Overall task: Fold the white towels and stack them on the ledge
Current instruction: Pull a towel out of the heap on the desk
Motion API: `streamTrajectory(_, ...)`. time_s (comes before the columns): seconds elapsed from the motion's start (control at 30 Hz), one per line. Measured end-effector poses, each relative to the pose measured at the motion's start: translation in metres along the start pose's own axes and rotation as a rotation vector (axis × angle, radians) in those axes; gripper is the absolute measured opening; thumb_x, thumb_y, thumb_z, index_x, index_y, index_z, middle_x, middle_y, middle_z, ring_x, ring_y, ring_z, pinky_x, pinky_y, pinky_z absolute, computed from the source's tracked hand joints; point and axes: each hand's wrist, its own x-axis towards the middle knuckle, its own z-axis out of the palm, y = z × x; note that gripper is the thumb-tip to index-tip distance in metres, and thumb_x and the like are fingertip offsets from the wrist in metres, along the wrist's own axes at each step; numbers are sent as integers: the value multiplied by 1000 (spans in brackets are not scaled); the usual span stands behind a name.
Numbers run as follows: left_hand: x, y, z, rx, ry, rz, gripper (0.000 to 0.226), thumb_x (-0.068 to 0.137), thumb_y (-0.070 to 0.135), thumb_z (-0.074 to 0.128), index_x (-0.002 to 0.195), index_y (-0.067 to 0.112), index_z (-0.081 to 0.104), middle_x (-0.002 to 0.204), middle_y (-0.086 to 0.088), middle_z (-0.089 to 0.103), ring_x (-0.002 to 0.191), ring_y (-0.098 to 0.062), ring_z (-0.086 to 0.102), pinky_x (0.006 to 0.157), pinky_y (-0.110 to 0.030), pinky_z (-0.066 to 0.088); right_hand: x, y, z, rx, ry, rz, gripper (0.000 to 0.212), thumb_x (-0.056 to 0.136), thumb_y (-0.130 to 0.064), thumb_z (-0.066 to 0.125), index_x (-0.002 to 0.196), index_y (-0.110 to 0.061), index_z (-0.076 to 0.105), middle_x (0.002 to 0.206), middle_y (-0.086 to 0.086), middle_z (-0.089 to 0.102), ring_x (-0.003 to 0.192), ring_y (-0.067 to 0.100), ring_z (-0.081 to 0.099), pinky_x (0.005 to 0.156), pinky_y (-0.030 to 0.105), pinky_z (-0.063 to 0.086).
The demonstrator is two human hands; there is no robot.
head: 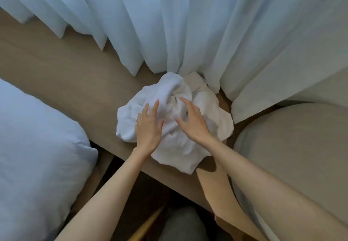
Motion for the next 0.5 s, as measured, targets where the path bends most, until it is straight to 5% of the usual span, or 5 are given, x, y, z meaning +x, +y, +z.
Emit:
streamTrajectory(0.1,18,-14,13,17,61,-30,52,98,21,46,145,36,33,143,-10,40,122,-29,46,99,-48,39,28,12,21,65,-40,47,70,91,-30,59,147,-35,16,146,3,36,127,23,43,98,32,40)
streamTrajectory(0.17,26,-20,21,-54,69,-21,45,98,17,46,140,32,42,127,-9,50,110,-27,49,91,-35,41,37,22,33,88,-23,88,66,89,-22,59,143,-34,23,131,1,48,115,23,53,88,31,46)
streamTrajectory(0.27,34,-21,26,-88,96,-11,37,97,12,42,129,27,53,112,-8,56,102,-23,50,76,-17,28,39,28,39,123,81,96,48,87,-16,60,126,-31,37,105,-7,52,96,20,58,78,28,47)
streamTrajectory(0.5,17,11,-15,-142,252,103,33,97,7,44,124,18,59,99,-5,53,94,-19,50,74,-14,29,8,-3,-1,89,205,-111,15,89,-18,62,100,-25,54,86,-12,55,72,1,54,61,5,41)
